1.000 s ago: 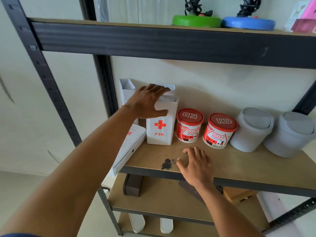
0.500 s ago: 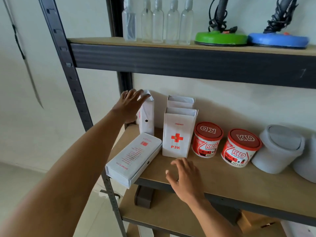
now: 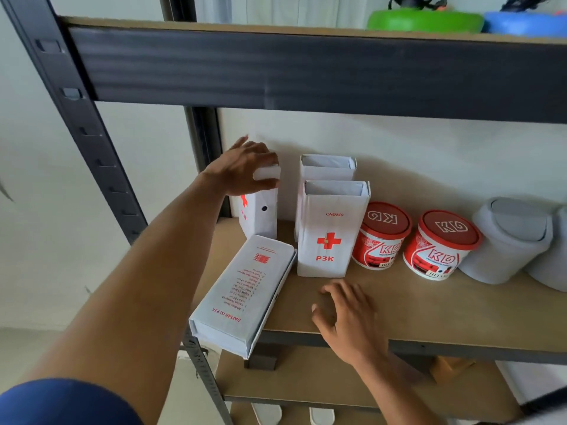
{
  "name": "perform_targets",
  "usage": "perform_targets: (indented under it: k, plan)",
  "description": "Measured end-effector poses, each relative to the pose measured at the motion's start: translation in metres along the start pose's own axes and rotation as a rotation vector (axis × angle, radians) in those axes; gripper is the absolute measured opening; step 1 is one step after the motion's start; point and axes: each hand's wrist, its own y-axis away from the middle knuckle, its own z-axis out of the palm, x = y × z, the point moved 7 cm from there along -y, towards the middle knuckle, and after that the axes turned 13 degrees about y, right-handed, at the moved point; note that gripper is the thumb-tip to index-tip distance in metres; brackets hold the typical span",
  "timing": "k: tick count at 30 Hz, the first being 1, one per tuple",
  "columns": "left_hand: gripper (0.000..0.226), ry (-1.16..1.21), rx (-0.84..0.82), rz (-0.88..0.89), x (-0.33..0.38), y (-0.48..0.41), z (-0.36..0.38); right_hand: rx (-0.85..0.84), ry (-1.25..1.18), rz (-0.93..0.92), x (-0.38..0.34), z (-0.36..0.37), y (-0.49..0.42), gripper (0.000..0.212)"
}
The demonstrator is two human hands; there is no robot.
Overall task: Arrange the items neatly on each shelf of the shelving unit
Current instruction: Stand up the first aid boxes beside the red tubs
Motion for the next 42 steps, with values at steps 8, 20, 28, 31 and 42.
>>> perform_targets:
  k: [8, 20, 28, 31, 42]
  plan:
    - [0.051, -0.06, 0.111, -0.286, 0.006, -0.016, 0.01, -0.017, 0.015, 0.011, -0.001, -0.004, 0.0, 0.036]
    - [0.087, -0.061, 0.068, -0.509, -0.023, -0.007, -0.003, -0.015, 0.028, 0.009, -0.001, -0.003, -0.001, 0.037]
    - [0.081, -0.12, 0.092, -0.676, -0.019, -0.011, 0.001, 0.003, 0.029, 0.017, -0.001, -0.003, 0.0, 0.036]
    - [0.077, -0.113, 0.082, -0.79, -0.017, -0.015, 0.003, 0.004, 0.024, 0.02, 0.0, -0.002, 0.0, 0.037]
    - [0.094, 0.028, 0.251, -0.672, -0.004, -0.007, -0.003, 0.021, 0.052, 0.007, -0.002, -0.004, 0.0, 0.039]
